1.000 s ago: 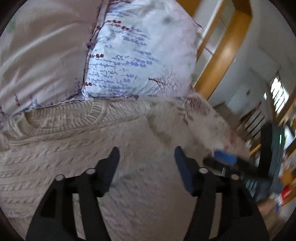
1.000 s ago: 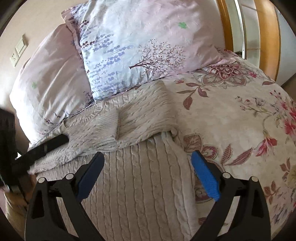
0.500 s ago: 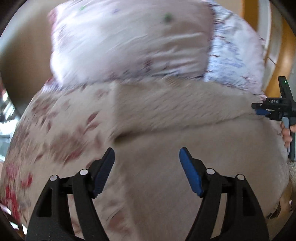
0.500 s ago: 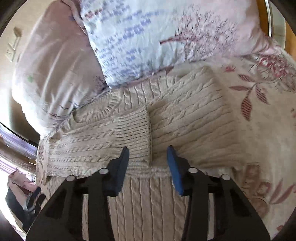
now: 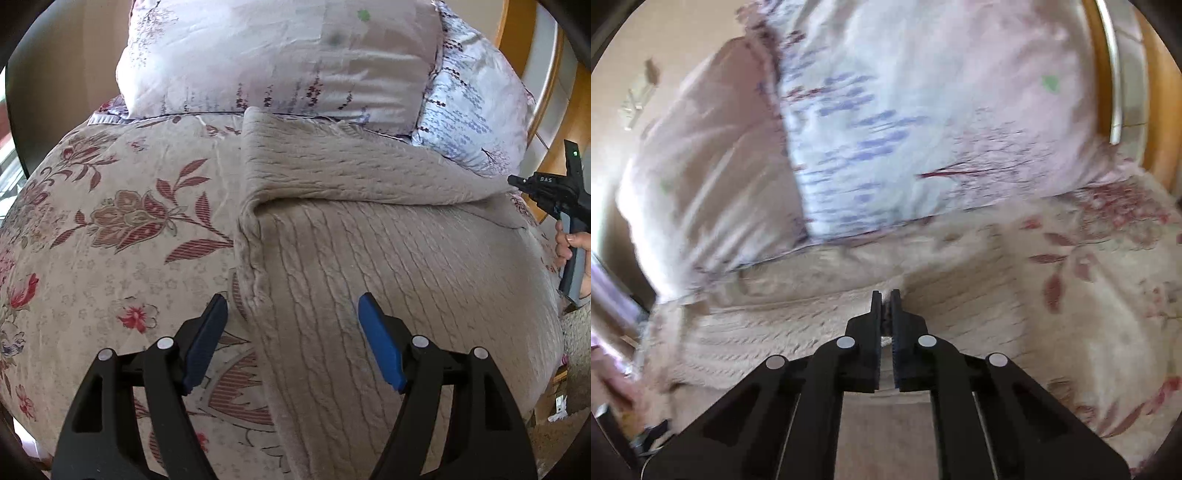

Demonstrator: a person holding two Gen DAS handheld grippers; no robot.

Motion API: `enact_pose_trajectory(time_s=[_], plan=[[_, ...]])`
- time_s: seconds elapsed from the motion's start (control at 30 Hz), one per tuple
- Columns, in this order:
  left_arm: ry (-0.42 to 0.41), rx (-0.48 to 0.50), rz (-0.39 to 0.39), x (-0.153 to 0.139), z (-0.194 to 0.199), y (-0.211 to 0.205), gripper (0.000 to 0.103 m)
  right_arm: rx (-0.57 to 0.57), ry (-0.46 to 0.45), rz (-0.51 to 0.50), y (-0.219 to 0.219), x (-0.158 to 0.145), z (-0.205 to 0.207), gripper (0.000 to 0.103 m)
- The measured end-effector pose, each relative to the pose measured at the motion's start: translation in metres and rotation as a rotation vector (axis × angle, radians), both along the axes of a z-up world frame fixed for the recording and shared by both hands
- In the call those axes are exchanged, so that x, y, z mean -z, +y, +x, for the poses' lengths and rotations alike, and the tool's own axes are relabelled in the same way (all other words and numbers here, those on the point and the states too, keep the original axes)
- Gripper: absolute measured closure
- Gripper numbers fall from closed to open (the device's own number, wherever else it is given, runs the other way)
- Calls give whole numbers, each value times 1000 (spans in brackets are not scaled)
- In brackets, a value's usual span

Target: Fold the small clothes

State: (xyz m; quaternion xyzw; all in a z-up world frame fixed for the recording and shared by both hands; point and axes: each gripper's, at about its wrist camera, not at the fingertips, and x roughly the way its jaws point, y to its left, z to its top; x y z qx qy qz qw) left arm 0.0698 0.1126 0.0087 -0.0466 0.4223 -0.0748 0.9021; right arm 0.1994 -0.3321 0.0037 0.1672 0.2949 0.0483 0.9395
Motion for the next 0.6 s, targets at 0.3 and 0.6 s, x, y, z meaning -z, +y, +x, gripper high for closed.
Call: enact_pose_trajectory(time_s=[0.3, 0.6], plan=[[-4, 19, -50, 0, -6, -1, 31, 4, 131, -7, -7, 30, 3, 88], [-28, 45, -208, 2, -33, 8, 37, -74, 74, 95, -55, 23, -71, 48]])
